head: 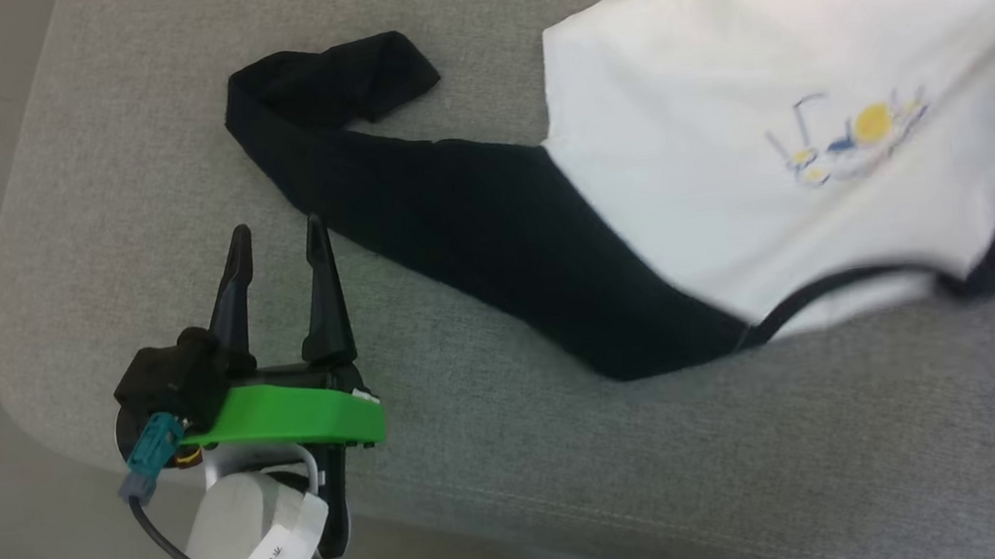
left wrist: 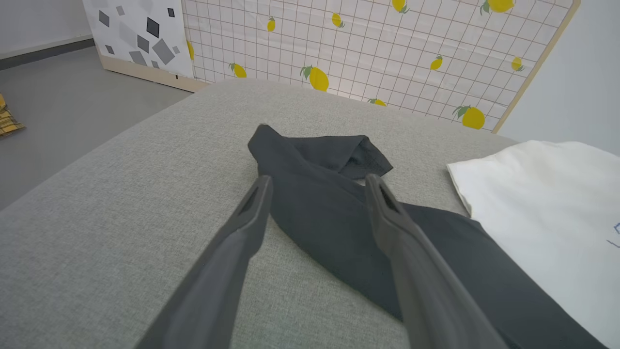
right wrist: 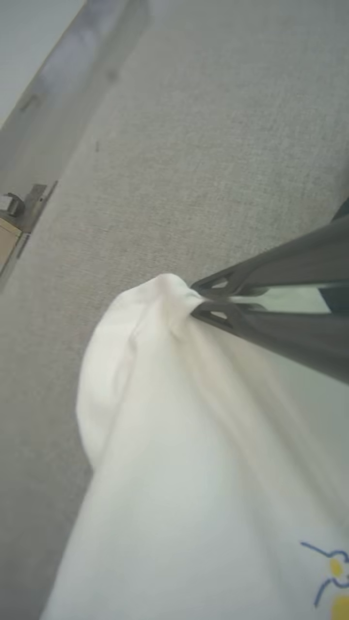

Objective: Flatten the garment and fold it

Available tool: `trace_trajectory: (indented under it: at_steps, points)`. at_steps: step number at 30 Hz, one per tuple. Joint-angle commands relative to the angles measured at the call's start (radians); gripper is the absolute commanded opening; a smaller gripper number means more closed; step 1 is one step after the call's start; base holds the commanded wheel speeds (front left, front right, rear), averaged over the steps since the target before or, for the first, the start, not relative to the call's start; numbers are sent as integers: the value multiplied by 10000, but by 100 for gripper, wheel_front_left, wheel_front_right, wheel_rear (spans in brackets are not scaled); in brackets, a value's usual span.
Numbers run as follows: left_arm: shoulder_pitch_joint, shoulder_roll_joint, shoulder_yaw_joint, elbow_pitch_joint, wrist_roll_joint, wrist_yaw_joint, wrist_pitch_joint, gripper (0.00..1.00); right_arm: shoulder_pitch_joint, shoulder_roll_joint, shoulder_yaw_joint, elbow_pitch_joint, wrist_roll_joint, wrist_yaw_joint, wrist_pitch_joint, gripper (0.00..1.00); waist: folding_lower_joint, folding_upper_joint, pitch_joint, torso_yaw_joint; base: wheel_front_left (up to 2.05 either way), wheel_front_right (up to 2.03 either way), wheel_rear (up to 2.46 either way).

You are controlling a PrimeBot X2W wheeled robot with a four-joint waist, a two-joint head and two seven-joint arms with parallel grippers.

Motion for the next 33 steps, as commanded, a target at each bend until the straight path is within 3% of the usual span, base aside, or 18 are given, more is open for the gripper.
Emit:
trace_trajectory:
  at_steps: [1,7,8,16,23,29,33]
  points:
    - [-164,-29,-57,10,-65,68,-47,100,-518,51,-138,-70,-422,-15,-459,0,-1,0,112,141,0,0,0]
    - [-155,-29,-128,108,-135,128,-47,100,-1245,664,-865,534,-1448,-15,-1265,3,-1,0,69,269,0,0,0]
    - [-140,-29,-128,132,-135,137,-47,100,-1226,754,-893,684,-1565,-15,-1280,100,-1,0,13,263,0,0,0]
    - [93,-29,34,361,15,39,-47,100,-899,1297,-1267,1038,-659,-15,-2565,100,-1,0,-917,-111,0,0,0]
    - [540,-29,321,541,169,-71,-47,100,1332,1456,-1079,-11,1213,-15,-3605,100,-1,0,-2069,-744,0,0,0]
    - [763,-30,390,555,203,-120,-47,100,3439,1411,-1182,-803,1667,-15,-2792,100,-1,0,-2356,-1001,0,0,0]
    - [761,-30,355,488,207,-136,-47,100,3962,1411,-1126,-997,1550,-15,-1802,100,-1,0,-2209,-1016,0,0,0]
